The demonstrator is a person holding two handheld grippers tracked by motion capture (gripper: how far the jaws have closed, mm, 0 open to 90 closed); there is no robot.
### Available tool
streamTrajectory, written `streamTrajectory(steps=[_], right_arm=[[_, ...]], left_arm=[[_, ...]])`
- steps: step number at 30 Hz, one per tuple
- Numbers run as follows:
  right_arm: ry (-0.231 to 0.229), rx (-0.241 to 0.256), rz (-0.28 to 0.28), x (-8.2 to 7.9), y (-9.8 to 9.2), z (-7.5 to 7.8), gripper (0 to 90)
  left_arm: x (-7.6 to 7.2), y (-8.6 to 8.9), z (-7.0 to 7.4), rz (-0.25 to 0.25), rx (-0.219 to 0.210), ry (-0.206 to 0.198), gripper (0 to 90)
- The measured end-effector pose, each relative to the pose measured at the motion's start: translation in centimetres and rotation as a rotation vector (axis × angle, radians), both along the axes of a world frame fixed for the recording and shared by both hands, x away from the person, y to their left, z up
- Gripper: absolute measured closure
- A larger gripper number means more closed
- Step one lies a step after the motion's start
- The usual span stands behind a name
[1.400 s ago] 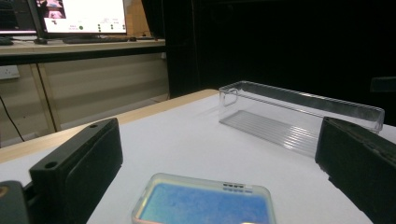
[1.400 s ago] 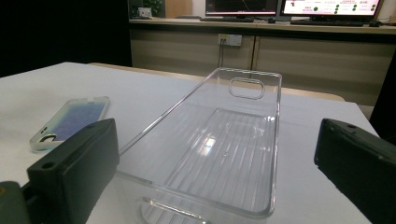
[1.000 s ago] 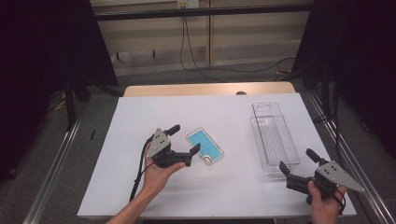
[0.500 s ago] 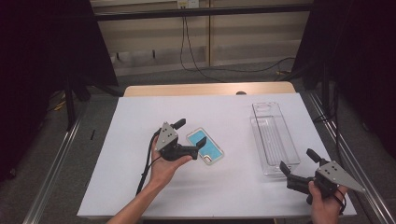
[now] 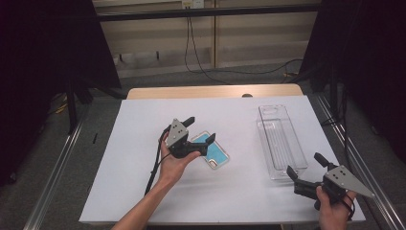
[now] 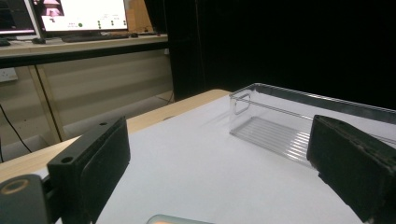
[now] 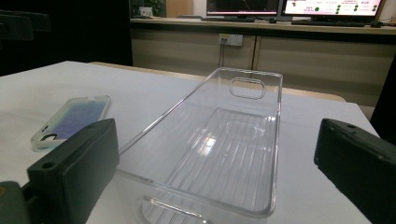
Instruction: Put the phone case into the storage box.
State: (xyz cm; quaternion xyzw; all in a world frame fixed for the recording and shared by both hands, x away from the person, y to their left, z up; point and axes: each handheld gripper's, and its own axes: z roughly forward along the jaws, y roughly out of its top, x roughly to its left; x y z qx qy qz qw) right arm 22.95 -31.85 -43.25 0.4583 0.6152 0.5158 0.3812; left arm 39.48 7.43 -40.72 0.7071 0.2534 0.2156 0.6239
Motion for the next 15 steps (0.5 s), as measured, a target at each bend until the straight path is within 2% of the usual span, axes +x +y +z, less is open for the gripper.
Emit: streamTrajectory(steps=[2, 7, 8, 11, 12, 15], right_arm=[[0.000, 0.001, -0.002, 0.0, 0.0, 0.0, 0.0], [0.001, 0.000, 0.001, 0.0, 0.0, 0.0, 0.0], [0.001, 0.000, 0.002, 0.0, 0.1, 0.0, 0.0], [0.001, -0.001, 0.003, 0.0, 0.1, 0.0, 0.0], [0.002, -0.002, 0.003, 0.0, 0.1, 0.0, 0.0], [0.003, -0.003, 0.003, 0.1, 0.1, 0.0, 0.0]], left_arm=[[0.3, -0.1, 0.1, 0.006, -0.011, 0.003, 6.6], [1.1, -0.5, 0.1, 0.012, 0.001, 0.005, 7.6], [1.2, -0.5, 0.0, 0.013, -0.014, 0.006, 10.7], [1.3, -0.6, -0.1, 0.015, -0.008, 0.000, 15.0], [1.5, -0.6, -0.2, 0.019, -0.021, -0.010, 15.9], [1.8, -0.6, -0.1, 0.007, -0.011, 0.001, 19.2]])
